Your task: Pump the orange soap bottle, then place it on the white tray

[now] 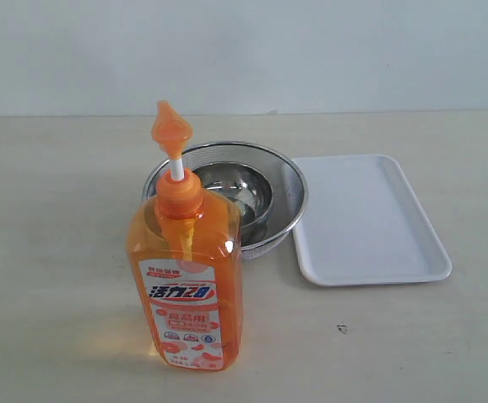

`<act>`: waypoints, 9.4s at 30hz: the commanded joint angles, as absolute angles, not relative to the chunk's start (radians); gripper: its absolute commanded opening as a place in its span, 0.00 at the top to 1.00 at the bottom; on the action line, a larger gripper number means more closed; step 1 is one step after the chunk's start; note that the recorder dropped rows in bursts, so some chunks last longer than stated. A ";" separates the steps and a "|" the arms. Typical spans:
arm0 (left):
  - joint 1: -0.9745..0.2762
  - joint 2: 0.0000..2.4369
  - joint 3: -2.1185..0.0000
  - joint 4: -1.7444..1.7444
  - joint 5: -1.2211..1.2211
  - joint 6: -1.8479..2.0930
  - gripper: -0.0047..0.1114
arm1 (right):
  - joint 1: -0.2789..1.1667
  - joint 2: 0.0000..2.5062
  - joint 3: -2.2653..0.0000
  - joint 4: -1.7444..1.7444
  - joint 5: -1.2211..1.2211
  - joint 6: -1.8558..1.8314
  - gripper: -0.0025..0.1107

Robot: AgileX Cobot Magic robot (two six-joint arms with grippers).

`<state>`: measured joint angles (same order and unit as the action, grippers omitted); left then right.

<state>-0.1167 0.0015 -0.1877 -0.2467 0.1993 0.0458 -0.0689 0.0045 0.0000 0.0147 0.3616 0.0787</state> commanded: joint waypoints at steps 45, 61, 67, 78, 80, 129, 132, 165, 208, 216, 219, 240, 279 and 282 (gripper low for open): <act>0.028 0.801 -0.766 -1.302 1.138 1.482 0.92 | -0.072 0.000 0.000 0.013 0.356 0.069 0.97; 0.155 1.025 -0.561 -1.562 1.221 1.919 0.92 | -0.072 0.000 0.000 0.013 0.354 0.069 0.97; 0.053 1.025 -0.493 -1.599 1.221 2.115 0.92 | -0.072 0.000 0.000 0.013 0.354 0.069 0.97; 0.048 1.080 -0.452 -1.693 1.221 2.132 0.71 | -0.072 0.000 0.000 0.013 0.354 0.069 0.97; 0.048 1.118 -0.452 -1.693 1.221 2.132 0.57 | -0.072 0.000 0.000 0.013 0.354 0.069 0.97; -0.212 1.444 -0.642 -1.672 1.068 2.132 0.18 | -0.072 0.000 0.000 0.013 0.351 0.069 0.97; -0.240 1.488 -0.657 -1.687 1.059 2.132 0.18 | -0.072 0.000 0.000 0.013 0.349 0.069 0.97; -0.254 1.419 -0.625 -1.744 0.936 2.133 0.92 | -0.072 0.000 0.000 0.013 0.349 0.069 0.97; -0.252 1.098 -0.670 -1.744 0.104 1.838 0.92 | -0.072 0.000 0.000 0.013 0.349 0.069 0.97; -0.252 1.264 -0.810 -1.744 0.029 1.755 0.92 | -0.072 0.000 0.000 0.013 0.349 0.069 0.97; -0.252 1.302 -0.843 -1.744 -0.014 1.711 0.92 | -0.072 0.000 0.000 0.013 0.341 0.069 0.97; -0.252 1.489 -0.935 -1.714 -0.124 1.530 0.92 | -0.072 0.000 0.000 0.015 0.341 0.069 0.97; -0.254 1.265 -0.733 -1.630 0.057 1.576 0.27 | -0.072 0.000 0.000 0.015 0.341 0.069 0.97; -0.254 1.224 -0.677 -1.630 0.132 1.576 0.27 | -0.072 0.000 0.000 0.015 0.353 0.069 0.97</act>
<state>-0.2494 1.2601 -0.7197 -1.6409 0.0643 1.5730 -0.0689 0.0045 0.0000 0.0164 0.3523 0.0787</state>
